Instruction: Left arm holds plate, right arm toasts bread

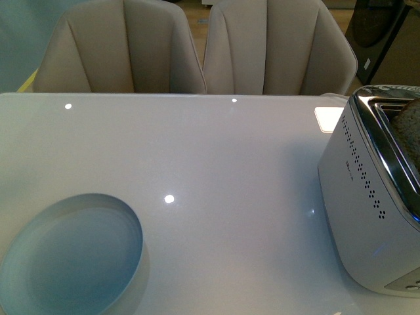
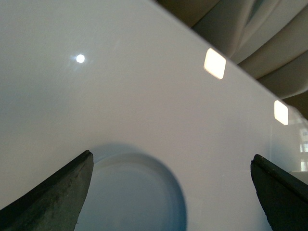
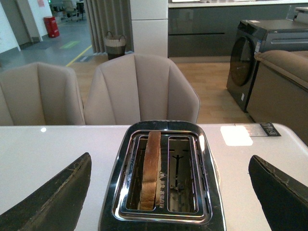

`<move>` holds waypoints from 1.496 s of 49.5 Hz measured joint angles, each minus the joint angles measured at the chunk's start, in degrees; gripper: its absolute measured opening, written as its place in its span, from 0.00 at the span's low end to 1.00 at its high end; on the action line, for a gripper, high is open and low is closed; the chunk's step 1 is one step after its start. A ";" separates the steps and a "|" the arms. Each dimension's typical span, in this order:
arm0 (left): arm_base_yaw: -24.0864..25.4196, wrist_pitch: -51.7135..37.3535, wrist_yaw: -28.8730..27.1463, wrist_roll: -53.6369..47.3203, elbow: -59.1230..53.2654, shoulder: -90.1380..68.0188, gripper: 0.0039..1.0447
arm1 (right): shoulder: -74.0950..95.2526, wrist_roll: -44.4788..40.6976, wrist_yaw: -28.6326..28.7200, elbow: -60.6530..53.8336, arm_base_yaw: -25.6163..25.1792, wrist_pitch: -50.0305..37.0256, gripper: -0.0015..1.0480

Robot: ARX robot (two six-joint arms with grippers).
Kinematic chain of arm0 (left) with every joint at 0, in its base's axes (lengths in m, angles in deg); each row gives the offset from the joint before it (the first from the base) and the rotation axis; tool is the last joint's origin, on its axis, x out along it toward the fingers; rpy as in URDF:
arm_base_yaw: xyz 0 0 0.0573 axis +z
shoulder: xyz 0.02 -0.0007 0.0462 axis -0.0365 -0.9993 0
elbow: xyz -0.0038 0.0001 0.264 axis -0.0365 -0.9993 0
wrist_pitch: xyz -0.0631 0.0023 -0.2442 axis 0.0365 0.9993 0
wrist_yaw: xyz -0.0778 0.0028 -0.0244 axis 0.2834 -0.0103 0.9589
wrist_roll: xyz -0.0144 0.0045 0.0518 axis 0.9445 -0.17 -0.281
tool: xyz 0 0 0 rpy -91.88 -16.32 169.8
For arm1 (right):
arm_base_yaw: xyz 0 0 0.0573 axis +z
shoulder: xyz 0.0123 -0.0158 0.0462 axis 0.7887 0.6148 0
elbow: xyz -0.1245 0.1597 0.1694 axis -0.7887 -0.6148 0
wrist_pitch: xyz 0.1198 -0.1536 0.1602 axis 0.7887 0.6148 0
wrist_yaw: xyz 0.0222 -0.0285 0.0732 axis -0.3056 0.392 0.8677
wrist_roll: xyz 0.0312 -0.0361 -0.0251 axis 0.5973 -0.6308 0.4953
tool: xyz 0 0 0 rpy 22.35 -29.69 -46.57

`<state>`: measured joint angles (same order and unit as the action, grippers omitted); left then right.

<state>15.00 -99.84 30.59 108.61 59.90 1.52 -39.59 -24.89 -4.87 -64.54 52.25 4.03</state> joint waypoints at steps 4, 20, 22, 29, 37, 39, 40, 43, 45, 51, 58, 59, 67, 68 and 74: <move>-4.13 2.64 -2.75 1.88 2.73 7.17 0.93 | 0.00 -0.02 -0.02 0.00 0.00 0.00 0.92; -24.02 0.28 -27.74 -0.09 -1.84 29.53 0.82 | 0.00 -0.02 0.00 0.00 0.00 0.00 0.92; -24.81 -7.96 -32.61 -7.65 -6.97 32.06 0.71 | 0.00 -0.02 0.00 0.00 0.00 0.02 0.92; -22.12 -12.13 -31.65 -19.74 -15.65 38.29 0.39 | 0.00 0.00 0.00 0.00 0.00 0.00 0.92; -19.34 -11.56 -28.76 -21.53 -21.07 44.65 0.02 | 0.00 -0.02 -0.02 0.00 0.00 0.00 0.92; -18.80 -11.06 -28.37 -21.77 -21.99 45.97 0.03 | 0.00 -0.02 -0.02 0.00 0.00 0.02 0.92; -18.49 -10.78 -28.11 -21.86 -22.56 46.80 0.03 | 0.00 -0.02 -0.02 0.00 0.00 0.00 0.92; -15.85 -9.70 -24.15 -21.94 -23.78 48.92 0.03 | 0.00 -0.02 0.00 0.00 0.00 0.02 0.92; -14.38 -9.09 -23.30 -21.97 -24.37 50.10 0.03 | 0.00 0.00 0.09 0.00 0.00 0.00 0.92; -13.18 -6.95 -22.77 -21.99 -25.99 54.07 0.03 | 0.00 -0.02 0.04 0.00 0.00 0.00 0.92; -13.14 -4.61 -22.82 -22.01 -27.28 57.59 0.03 | 0.00 -0.02 0.04 0.00 0.00 0.00 0.92; -13.14 -4.20 -22.82 -22.01 -27.41 58.12 0.03 | 0.00 -0.02 0.04 0.00 0.00 0.00 0.92; -13.11 -2.45 -22.82 -22.12 -29.83 63.12 0.03 | 0.00 0.00 0.02 0.00 0.00 0.00 0.92; -13.11 -2.21 -22.80 -22.12 -30.08 63.52 0.03 | 0.00 -0.02 0.02 0.00 0.00 0.00 0.92; -13.11 1.05 -22.82 -22.14 -30.10 67.10 0.03 | 0.00 -0.02 0.00 0.00 0.00 0.02 0.92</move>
<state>1.88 -98.79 7.77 86.47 29.80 68.62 -39.59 -24.91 -4.87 -64.54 52.25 4.05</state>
